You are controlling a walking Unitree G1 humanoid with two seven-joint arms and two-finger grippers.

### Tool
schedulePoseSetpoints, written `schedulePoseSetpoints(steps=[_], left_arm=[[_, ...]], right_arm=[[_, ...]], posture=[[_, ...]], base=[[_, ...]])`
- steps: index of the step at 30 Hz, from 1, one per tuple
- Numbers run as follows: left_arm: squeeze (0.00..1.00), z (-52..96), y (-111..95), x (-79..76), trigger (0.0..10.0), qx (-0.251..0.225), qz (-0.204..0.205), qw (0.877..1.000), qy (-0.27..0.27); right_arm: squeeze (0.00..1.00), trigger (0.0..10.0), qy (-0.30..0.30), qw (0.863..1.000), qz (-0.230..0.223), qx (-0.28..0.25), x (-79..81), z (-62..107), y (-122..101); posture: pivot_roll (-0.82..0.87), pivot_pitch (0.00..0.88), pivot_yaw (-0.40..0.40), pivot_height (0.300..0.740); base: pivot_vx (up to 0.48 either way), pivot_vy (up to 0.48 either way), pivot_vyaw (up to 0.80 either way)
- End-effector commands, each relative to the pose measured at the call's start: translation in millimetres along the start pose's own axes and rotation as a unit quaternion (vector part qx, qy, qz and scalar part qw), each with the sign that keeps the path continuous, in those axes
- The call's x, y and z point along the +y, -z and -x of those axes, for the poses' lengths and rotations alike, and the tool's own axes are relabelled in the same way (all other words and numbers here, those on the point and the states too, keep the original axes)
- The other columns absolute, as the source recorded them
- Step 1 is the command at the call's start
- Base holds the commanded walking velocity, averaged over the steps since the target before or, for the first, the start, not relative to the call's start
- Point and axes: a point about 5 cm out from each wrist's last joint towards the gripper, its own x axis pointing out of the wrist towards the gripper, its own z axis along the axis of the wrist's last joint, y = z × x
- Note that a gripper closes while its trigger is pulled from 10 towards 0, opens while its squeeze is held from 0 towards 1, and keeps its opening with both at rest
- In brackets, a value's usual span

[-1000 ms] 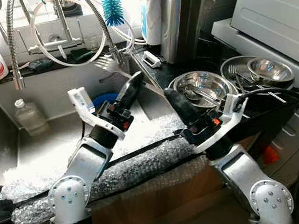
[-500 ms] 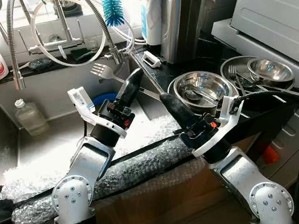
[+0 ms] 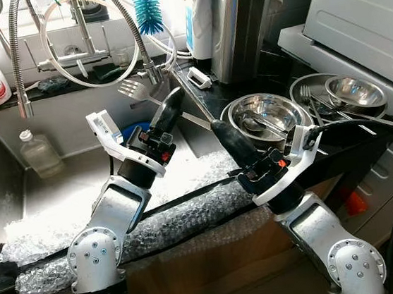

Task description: Kitchen organization

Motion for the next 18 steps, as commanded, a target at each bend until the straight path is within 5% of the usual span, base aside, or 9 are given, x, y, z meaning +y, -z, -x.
schedulePoseSetpoints(steps=[1, 13, 14, 18], left_arm=[[0.0, -2.1, -1, -3.6, 0.0, 0.002, -0.012, 1.0, 0.003], [0.0, -1.2, -5, 0.2, 0.0, -0.02, 0.012, 1.0, -0.009], [0.0, -0.8, -6, 0.7, 0.0, -0.022, 0.015, 1.0, -0.011], [0.0, -2.0, -8, -0.3, 0.0, -0.03, 0.015, 0.999, -0.011]], right_arm=[[0.0, 10.0, 0.003, 1.0, 0.014, 0.0, 3.0, 0.0, -1], [0.0, 10.0, 0.011, 0.999, 0.01, -0.034, -0.1, 1.2, -7], [1.0, 10.0, 0.018, 0.999, 0.014, -0.038, -1.6, 0.8, -8], [1.0, 10.0, 0.026, 0.998, 0.011, -0.048, -5.0, 1.0, -11]], posture=[[-0.07, 0.0, -0.051, 0.74], [-0.07, 0.0, -0.05, 0.74], [-0.07, 0.0, -0.052, 0.74], [-0.06, 0.0, -0.052, 0.74]], base=[[0.0, 0.0, 0.0], [0.0, 0.0, 0.0], [0.0, 0.0, 0.0], [0.0, 0.0, 0.0]])
